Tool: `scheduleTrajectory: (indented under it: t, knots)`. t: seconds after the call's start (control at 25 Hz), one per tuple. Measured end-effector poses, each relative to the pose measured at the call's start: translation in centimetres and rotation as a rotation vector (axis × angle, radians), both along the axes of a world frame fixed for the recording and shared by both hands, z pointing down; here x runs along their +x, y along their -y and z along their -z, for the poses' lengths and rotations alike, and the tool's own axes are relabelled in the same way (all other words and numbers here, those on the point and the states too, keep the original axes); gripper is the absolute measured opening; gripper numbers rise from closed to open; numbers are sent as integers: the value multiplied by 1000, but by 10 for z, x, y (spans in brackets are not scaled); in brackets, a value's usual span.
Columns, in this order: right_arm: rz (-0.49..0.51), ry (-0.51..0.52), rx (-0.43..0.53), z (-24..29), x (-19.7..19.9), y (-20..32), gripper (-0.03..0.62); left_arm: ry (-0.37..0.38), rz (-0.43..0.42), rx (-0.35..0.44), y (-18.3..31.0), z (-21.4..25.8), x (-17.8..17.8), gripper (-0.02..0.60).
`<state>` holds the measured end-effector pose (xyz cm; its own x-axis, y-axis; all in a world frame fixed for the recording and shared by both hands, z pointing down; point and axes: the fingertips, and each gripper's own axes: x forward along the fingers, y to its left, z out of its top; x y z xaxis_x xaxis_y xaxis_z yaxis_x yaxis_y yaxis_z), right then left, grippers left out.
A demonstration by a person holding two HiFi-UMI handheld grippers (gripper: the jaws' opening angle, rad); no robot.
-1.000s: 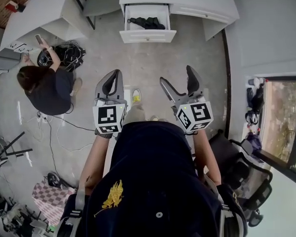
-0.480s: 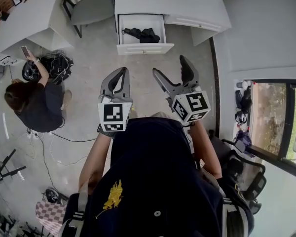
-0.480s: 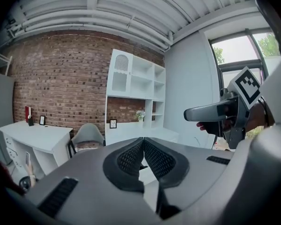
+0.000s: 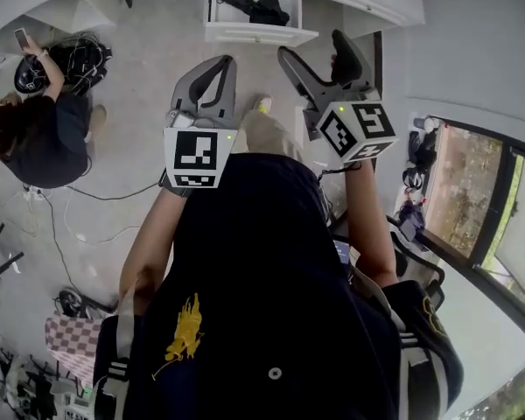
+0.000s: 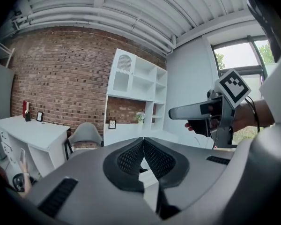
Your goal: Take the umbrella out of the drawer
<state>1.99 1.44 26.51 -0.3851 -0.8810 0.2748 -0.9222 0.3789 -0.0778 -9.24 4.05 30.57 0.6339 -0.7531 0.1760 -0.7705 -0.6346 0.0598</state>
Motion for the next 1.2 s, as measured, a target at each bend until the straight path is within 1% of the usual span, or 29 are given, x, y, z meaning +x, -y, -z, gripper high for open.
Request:
scheduleTrajectory:
  t: [0.08,0.2,0.28,0.4,0.52,0.68,0.76,0.84,0.96,1.2]
  knots:
    - [17,-10,19,5,-3,5,448,7,0,-2,0,-2,0,20]
    - [47,-6,16,7,-4,2,448,12,5,-3,-3,-3,-1,20]
    - [67,-10,11,4,1,6,448,20,19,1,0,-2,2,20]
    - [110,10,4,4,12,24,448,39,55,10,11,3,11,20]
    - [136,19,-3,4,32,51,448,53,83,-1,33,4,30,20]
    - [142,47,-29,-9,45,77,448,63,85,-36,59,-7,45,20]
    - [150,61,-41,-15,53,90,448,81,76,-45,73,-11,57,20]
    - [150,63,-51,-20,67,107,448,97,70,-55,92,-15,74,20]
    - [142,77,-63,-25,91,132,448,98,80,-76,121,-17,93,20]
    - [162,102,-103,-42,139,167,448,130,107,-81,164,-20,134,20]
